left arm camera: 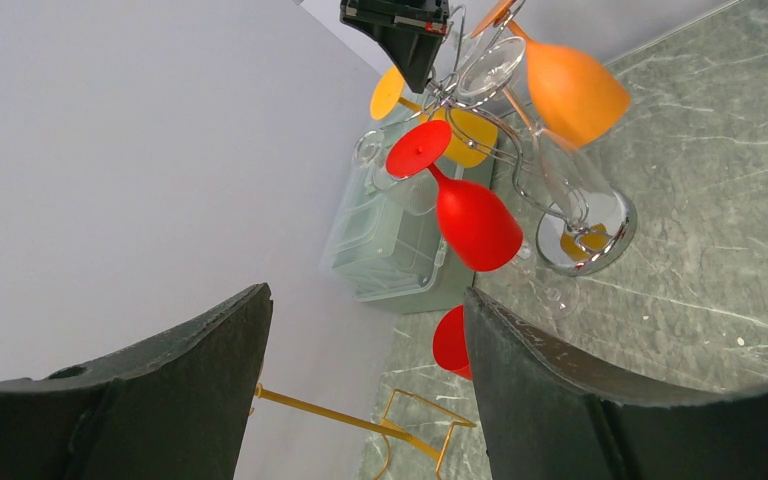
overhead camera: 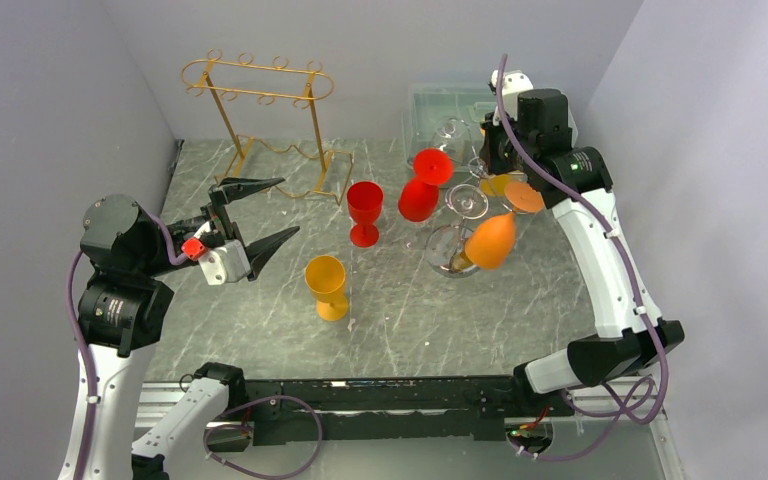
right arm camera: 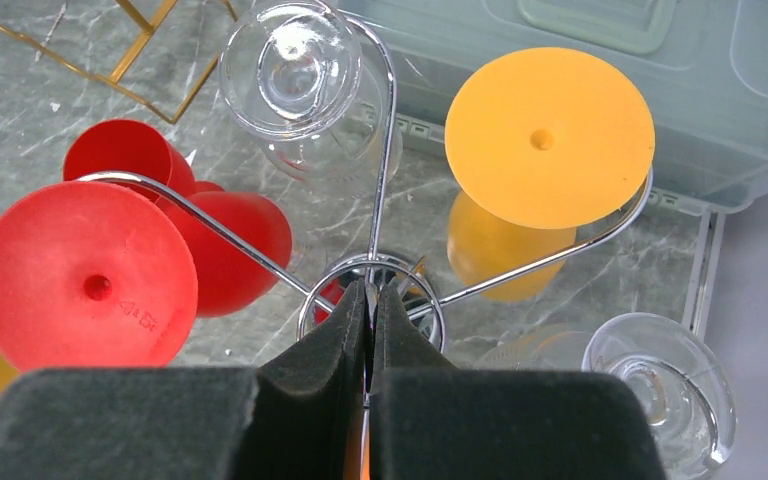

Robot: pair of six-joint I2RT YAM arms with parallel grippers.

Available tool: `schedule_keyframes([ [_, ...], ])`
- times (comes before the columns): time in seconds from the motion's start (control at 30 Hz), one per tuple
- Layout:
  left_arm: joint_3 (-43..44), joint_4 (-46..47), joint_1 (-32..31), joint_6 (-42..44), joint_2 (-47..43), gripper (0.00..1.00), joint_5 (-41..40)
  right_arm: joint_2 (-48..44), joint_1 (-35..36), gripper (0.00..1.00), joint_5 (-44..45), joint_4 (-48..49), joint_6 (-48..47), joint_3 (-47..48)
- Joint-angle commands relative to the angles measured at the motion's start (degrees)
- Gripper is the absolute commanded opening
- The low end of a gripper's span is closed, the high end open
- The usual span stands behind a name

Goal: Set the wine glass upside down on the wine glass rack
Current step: Move the wine rack to the center of the board.

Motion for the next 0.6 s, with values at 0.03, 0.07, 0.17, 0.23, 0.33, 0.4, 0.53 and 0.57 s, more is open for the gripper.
schedule_keyframes([
  [0.03,0.01,0.43,0.13,0.63,-0.24,0.75,0.0,-3.86,-0.36,0.0,7.62,3.22,-1.85,2.07],
  [0.07,0.01,0.43,0.13,0.63,-0.24,0.75,0.0,-4.26,-0.36,0.0,8.02,3.73,-2.22,2.36],
  [0.17,0.01,0.43,0.13,0.63,-0.24,0.75,0.0,-4.86,-0.36,0.0,9.27,4.22,-3.07,3.97],
  [0.23,0.01,0.43,0.13,0.63,-0.24,0.75,0.0,-4.87,-0.37,0.0,9.94,4.12,-3.81,5.39],
  [0.33,0.01,0.43,0.13,0.63,-0.24,0.75,0.0,-4.81,-0.46,0.0,11.07,4.13,-4.44,7.31],
  [0.4,0.01,0.43,0.13,0.63,-0.24,0.75,0.0,-4.61,-0.54,0.0,11.74,3.92,-4.9,8.65],
  [0.53,0.01,0.43,0.13,0.63,-0.24,0.75,0.0,-4.15,-1.01,0.0,13.22,3.77,-5.67,10.7],
  [0.57,0.01,0.43,0.13,0.63,-0.24,0.75,0.0,-4.03,-1.12,0.0,13.58,3.75,-5.84,10.99],
])
